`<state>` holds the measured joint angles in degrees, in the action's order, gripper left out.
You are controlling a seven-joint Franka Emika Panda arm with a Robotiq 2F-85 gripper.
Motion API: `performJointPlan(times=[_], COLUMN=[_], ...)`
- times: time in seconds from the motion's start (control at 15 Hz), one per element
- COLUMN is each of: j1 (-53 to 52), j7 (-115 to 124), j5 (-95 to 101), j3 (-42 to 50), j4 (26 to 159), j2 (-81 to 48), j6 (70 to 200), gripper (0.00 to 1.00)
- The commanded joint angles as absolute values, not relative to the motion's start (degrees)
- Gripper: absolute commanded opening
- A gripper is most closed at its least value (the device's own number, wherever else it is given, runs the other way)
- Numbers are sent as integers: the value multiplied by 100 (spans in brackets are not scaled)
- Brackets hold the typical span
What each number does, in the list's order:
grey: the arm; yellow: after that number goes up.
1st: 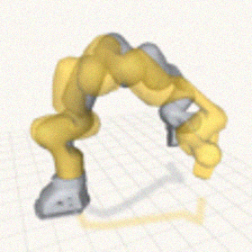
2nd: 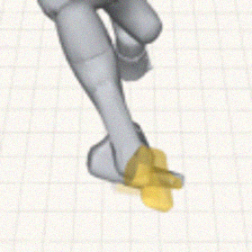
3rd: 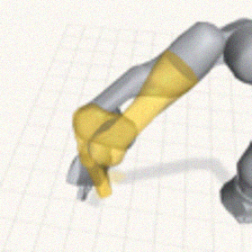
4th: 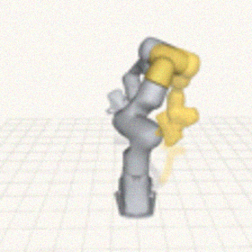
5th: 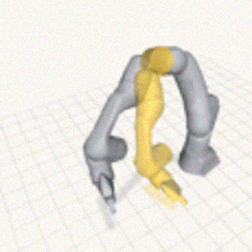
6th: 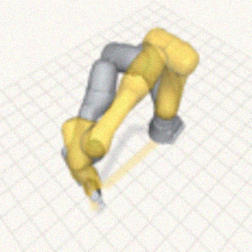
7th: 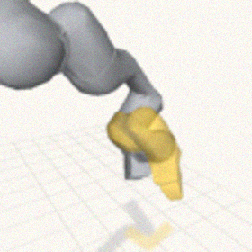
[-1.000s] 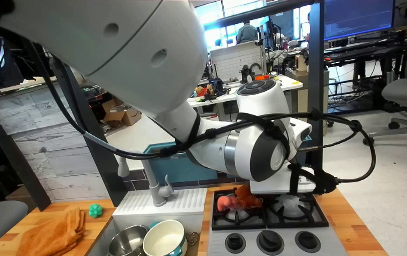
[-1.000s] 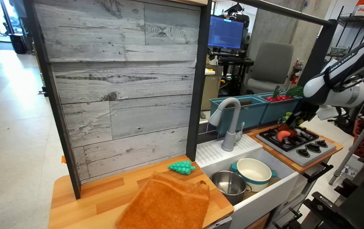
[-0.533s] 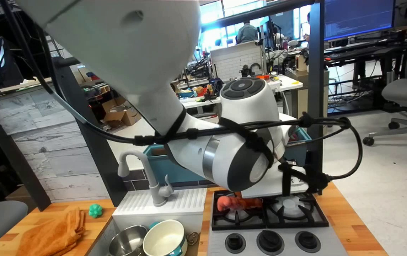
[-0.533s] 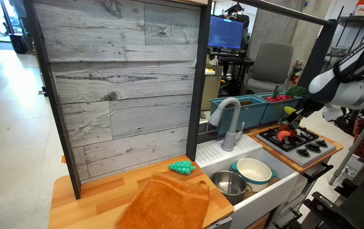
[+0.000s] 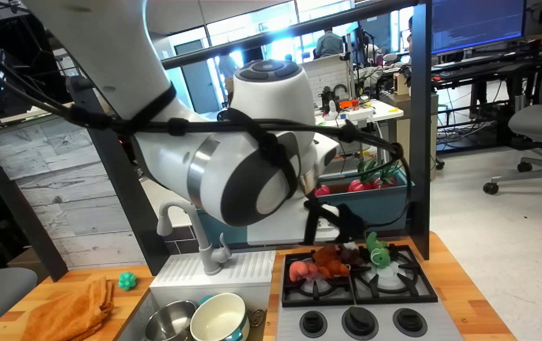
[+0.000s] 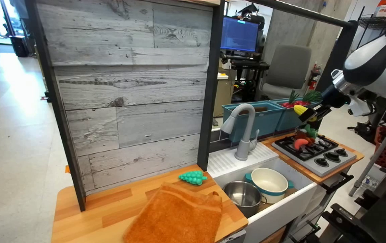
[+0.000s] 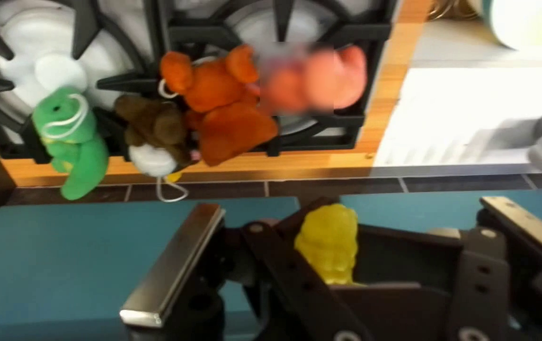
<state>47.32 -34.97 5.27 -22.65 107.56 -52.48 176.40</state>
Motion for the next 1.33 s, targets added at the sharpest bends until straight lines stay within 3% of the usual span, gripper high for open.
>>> performJointPlan(times=[0.0, 0.33, 0.8, 1.27], j1=[5020, 3661, 969, 449], j7=[-3469, -2876, -1028, -501], j5=[671, 519, 375, 329], j3=[-2725, -2131, -432, -85], j4=[11885, 12099, 10596, 9407], j2=[-4541, -4455, -5462, -6335], j6=[17219, 16868, 15786, 14491], gripper=[0, 0, 0, 0])
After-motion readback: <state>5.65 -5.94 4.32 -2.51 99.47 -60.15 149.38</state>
